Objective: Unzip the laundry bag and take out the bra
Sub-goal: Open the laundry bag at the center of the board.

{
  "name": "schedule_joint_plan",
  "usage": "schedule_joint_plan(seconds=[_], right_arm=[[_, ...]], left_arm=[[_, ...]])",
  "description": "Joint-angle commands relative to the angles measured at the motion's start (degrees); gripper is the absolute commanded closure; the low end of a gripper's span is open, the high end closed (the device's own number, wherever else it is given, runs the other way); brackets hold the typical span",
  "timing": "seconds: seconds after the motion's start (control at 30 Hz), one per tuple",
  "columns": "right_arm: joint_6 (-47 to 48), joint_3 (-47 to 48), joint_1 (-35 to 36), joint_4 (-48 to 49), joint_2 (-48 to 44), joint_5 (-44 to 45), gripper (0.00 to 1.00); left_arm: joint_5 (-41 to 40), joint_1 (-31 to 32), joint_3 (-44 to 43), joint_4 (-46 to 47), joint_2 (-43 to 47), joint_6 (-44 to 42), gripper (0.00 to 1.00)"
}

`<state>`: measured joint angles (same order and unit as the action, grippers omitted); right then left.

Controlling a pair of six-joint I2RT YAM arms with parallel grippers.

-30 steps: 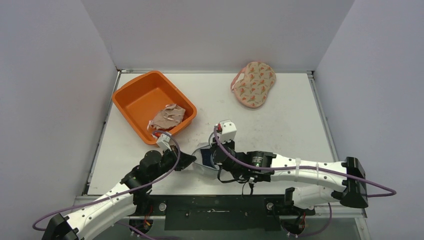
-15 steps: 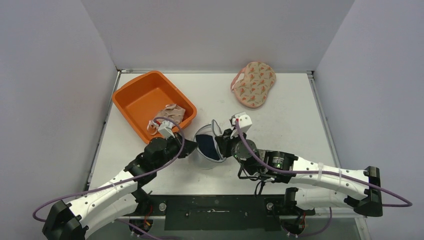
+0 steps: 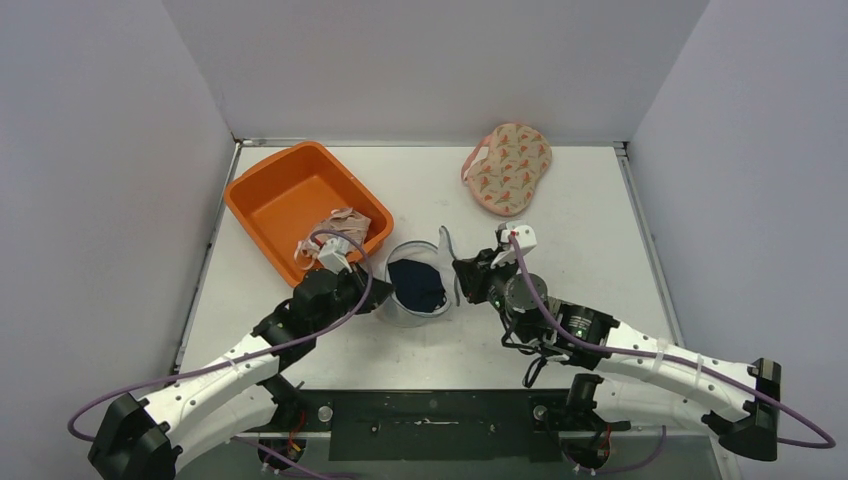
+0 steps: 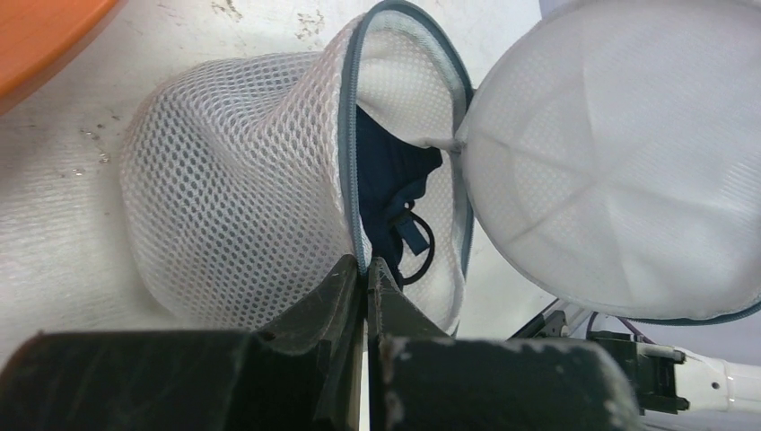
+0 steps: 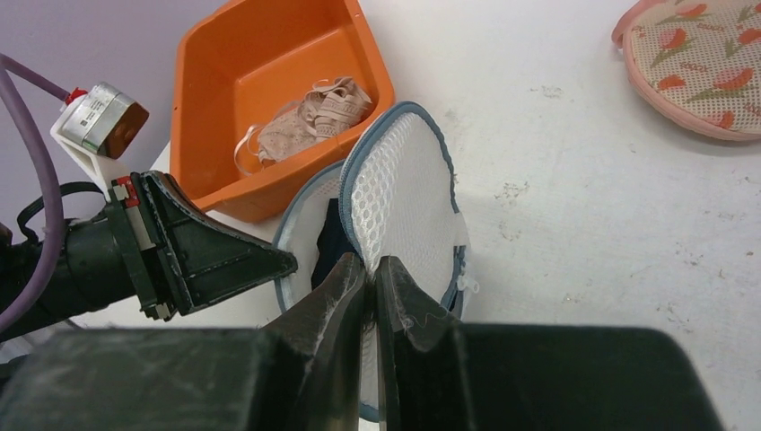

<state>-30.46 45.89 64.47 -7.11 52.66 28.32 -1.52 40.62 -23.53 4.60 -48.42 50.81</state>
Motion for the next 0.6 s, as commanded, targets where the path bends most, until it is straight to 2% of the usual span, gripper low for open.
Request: schedule_joint_plan(seconds=[0.0,0.23,0.43,0.57], right_arm=[[-0.62,-4.42,-0.26,4.06,-4.80,1.02,0.95],[-3.11,-10.18,-0.28,2.66,-8.59,4.30,0.95],[-8.51,-13.37,-0.30,-0.93,-13.04,16.19,0.95],[-8.67,-15.17,-0.35,-0.09,-16.51,21.56,0.95]], left_arm=[[-1.63,-0.68,-2.42,-2.90,1.36,-3.04,1.00],[-3.41,-1.03,0.38,-3.43,2.98,-2.75,1.00],[-6.35,-1.22,0.77,-6.91,2.69,-1.09,1.00],[-8.34,-1.31,0.26,-9.20,3.07,-1.18,1.00]])
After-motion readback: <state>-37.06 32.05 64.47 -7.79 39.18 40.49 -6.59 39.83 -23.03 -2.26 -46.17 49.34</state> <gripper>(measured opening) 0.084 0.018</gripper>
